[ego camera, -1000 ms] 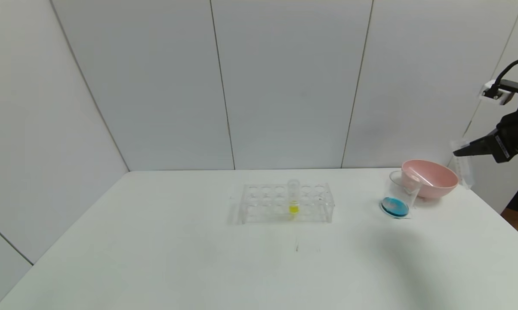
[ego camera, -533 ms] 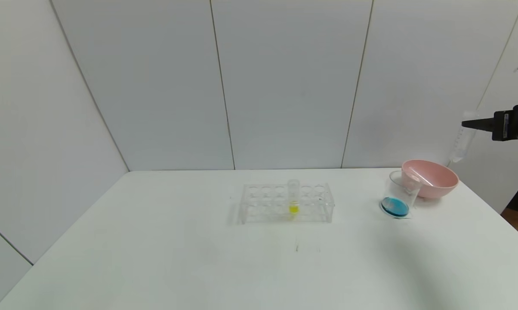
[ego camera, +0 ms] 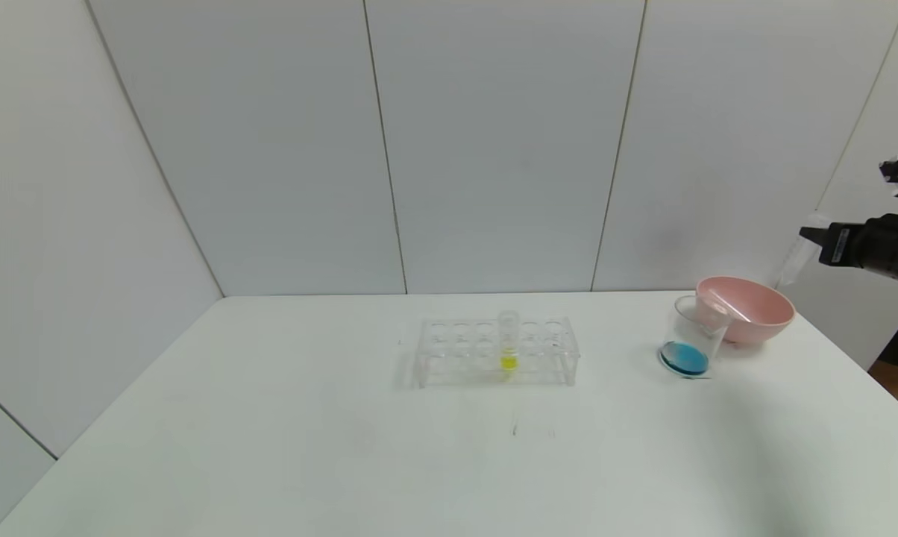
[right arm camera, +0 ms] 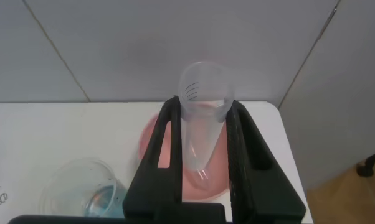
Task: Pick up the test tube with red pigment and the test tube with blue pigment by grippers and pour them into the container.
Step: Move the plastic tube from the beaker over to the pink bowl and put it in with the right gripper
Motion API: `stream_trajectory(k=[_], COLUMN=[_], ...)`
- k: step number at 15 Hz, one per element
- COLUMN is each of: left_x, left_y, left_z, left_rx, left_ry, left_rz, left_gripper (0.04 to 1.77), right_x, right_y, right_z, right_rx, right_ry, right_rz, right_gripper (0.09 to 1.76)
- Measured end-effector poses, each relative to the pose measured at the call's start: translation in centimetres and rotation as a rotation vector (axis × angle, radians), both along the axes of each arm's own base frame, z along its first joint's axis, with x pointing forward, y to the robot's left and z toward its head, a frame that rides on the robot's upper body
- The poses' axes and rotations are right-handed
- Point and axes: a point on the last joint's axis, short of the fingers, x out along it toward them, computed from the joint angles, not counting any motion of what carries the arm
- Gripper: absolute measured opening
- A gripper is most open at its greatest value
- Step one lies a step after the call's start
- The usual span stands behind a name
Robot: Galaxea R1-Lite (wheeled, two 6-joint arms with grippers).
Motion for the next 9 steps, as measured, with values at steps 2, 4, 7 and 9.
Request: stream_trajectory(k=[2,4,7,9], left_x=[0.0,0.0,0.0,0.0], left_y=[0.0,0.0,0.0,0.0], left_z=[0.0,0.0,0.0,0.0], left_rx=[0.000,0.000,0.000,0.000], left_ry=[0.000,0.000,0.000,0.000], left_rz=[0.000,0.000,0.000,0.000], left_gripper=[1.76,1.76,1.76,1.76], right_x=[1.3,2.4,3.6,4.0], right_y=[-0.3,-0.7,-0.9,-0.9], right_z=[-1.8,-2.7,-4.7,-5.6], right_rx=[0.001,-0.016,-0.017,-0.012], right_ry=[0.019,-0.047,-0.057,-0.042], right_rz=[-0.008,-0.008,0.000,0.005], right_gripper=[0.48,0.48,0.48,0.48])
